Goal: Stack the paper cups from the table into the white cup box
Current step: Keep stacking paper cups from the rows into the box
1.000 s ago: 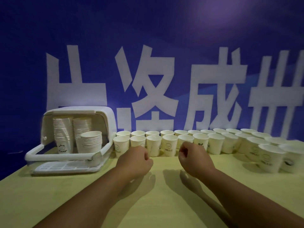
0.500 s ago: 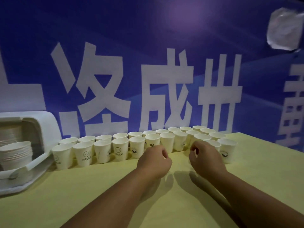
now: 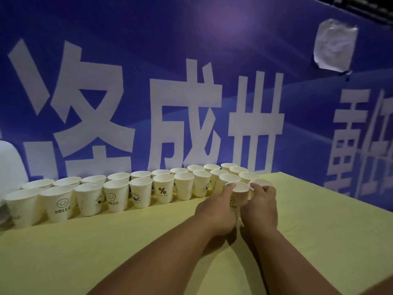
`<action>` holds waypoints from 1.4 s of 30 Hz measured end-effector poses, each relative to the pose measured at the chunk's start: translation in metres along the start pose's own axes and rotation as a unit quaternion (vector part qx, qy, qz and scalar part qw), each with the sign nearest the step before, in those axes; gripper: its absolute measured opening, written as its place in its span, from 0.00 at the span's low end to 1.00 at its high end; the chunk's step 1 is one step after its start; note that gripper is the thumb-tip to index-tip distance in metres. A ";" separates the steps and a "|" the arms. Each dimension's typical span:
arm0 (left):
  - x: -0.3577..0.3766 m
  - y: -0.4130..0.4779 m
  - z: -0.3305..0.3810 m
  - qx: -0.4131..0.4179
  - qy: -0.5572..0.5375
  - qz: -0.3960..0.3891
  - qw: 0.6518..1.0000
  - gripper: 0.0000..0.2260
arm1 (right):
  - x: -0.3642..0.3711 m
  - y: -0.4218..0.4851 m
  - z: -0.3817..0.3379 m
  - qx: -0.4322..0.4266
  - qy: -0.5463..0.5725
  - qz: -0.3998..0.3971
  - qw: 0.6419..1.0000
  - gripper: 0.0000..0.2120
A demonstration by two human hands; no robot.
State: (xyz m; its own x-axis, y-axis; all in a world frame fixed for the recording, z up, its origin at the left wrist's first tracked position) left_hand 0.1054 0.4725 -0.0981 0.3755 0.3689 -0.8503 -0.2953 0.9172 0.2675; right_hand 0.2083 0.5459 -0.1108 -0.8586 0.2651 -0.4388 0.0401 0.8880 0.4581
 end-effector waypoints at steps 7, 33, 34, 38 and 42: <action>-0.014 -0.007 -0.018 -0.029 0.014 0.091 0.995 0.02 | 0.005 0.005 0.008 0.090 0.087 0.025 0.992 0.14; -0.221 -0.169 -0.224 -0.087 0.078 0.324 0.939 0.12 | 0.089 -0.153 -0.226 -0.270 0.156 -0.148 0.938 0.05; -0.227 -0.174 -0.232 -0.088 0.079 0.331 0.936 0.12 | 0.095 -0.159 -0.234 -0.273 0.161 -0.152 0.936 0.05; -0.254 -0.196 -0.263 -0.098 0.105 0.360 0.922 0.12 | 0.118 -0.179 -0.262 -0.280 0.182 -0.165 0.928 0.05; -0.279 -0.217 -0.285 -0.093 0.166 0.426 0.884 0.13 | 0.139 -0.198 -0.291 -0.291 0.205 -0.168 0.919 0.06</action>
State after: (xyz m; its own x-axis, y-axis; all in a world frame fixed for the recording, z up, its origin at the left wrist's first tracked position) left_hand -0.1858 0.1278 -0.0485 -0.3226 0.8218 -0.4697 -0.4973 0.2751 0.8228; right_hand -0.0675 0.2973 -0.0372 -0.8975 -0.2581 -0.3576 -0.4409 0.5115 0.7375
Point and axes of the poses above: each hand's wrist, its own y-axis towards the middle knuckle, its own x-axis out of the palm, z = x × y, the point moved 4 cm from there along y, towards the middle knuckle, and after that the axes turned 1 degree about -y, right-handed, at the moved point
